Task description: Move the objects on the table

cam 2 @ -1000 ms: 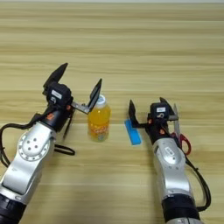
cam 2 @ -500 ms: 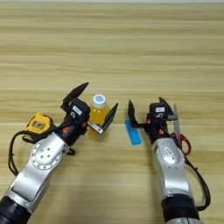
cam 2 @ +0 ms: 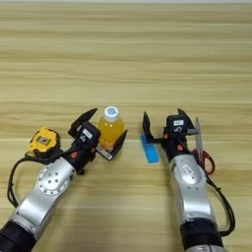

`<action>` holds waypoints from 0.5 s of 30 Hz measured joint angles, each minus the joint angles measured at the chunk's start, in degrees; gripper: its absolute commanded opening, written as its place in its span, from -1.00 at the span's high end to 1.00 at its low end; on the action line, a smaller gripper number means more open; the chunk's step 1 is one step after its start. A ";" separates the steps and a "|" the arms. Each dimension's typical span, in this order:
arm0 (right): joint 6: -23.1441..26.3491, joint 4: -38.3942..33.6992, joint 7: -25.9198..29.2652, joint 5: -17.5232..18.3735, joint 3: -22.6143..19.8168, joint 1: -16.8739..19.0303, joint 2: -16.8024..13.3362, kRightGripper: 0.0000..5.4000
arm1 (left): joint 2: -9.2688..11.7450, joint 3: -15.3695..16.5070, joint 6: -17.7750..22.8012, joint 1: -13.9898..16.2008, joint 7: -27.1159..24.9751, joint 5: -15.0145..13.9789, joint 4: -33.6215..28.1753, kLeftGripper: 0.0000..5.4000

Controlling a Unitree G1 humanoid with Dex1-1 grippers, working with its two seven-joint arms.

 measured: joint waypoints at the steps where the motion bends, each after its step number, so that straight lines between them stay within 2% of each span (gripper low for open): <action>1: 0.00 -0.01 -0.04 -0.01 0.04 0.00 0.03 -0.99 | 0.00 0.02 -0.37 -0.14 -0.07 0.00 0.44 -1.00; 6: 0.02 -0.37 -0.24 -0.07 0.21 0.00 0.11 -0.99 | -0.01 0.10 -1.90 -1.07 -0.21 0.00 2.37 -1.00; 15: 0.15 -0.61 -0.25 -0.06 0.26 0.02 0.11 -0.99 | -0.04 0.04 -2.06 -1.15 -0.67 -0.01 2.63 -1.00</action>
